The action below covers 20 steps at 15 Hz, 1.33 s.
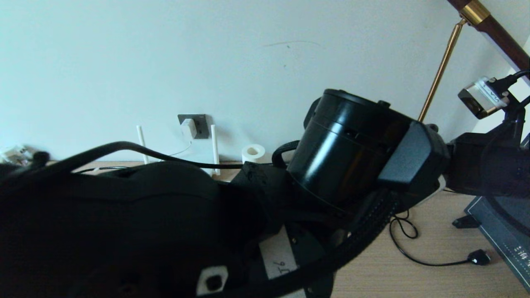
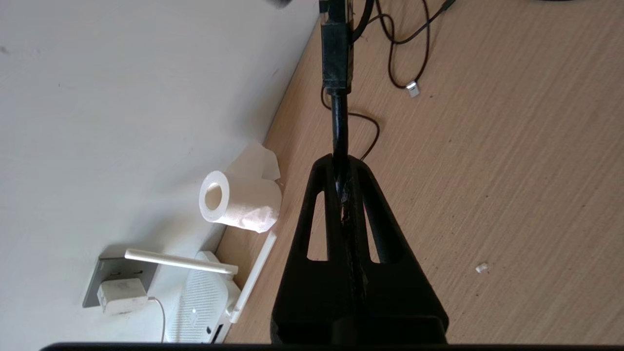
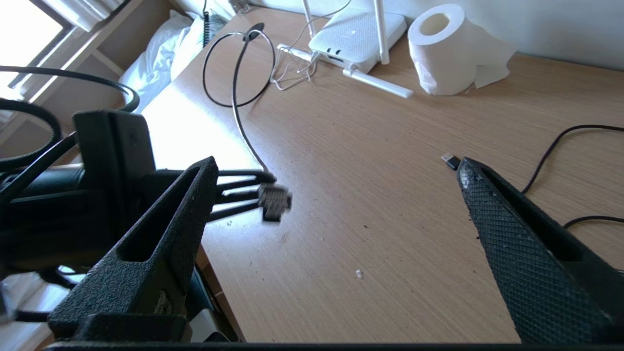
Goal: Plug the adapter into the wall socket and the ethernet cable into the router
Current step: Plug cable into router interface
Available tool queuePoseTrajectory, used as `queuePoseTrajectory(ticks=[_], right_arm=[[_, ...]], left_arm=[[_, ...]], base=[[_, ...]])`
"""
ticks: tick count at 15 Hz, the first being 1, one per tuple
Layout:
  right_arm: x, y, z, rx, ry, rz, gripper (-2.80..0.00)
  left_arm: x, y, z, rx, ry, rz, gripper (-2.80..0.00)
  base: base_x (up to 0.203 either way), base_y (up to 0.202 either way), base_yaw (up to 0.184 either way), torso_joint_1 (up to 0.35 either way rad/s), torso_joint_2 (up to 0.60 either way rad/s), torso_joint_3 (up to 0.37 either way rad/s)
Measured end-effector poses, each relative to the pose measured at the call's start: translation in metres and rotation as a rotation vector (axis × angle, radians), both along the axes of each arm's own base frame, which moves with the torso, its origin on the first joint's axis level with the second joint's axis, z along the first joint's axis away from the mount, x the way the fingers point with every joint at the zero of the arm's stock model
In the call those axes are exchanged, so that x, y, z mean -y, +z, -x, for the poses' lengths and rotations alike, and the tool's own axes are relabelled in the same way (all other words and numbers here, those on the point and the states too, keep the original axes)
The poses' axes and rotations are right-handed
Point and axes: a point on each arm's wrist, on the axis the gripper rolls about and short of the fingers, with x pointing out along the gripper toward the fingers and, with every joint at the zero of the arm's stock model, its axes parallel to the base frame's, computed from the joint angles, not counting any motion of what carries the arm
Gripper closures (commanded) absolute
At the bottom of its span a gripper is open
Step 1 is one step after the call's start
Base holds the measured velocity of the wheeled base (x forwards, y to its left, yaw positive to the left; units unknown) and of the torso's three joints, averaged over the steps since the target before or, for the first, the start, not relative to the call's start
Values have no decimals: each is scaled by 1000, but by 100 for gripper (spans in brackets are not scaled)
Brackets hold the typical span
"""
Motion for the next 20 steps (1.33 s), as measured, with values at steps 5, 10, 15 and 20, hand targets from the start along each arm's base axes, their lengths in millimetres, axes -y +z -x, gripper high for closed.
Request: queuePoseTrajectory(ticks=[5, 10, 15, 20], right_arm=[[-7, -3, -1, -10, 29, 4, -280], [-8, -6, 1, -11, 70, 7, -280], [-7, -7, 4, -14, 76, 9, -280], [-10, -8, 6, -17, 91, 9, 0]], left_arm=[[-2, -4, 2, -10, -14, -14, 0], [-12, -6, 6, -8, -19, -41, 0], [-13, -5, 7, -4, -21, -42, 0], [-14, -3, 7, -2, -21, -36, 0]], base=[[0, 0, 0, 0, 0, 0], [0, 0, 0, 0, 0, 0], [0, 0, 0, 0, 0, 0], [0, 0, 0, 0, 0, 0]])
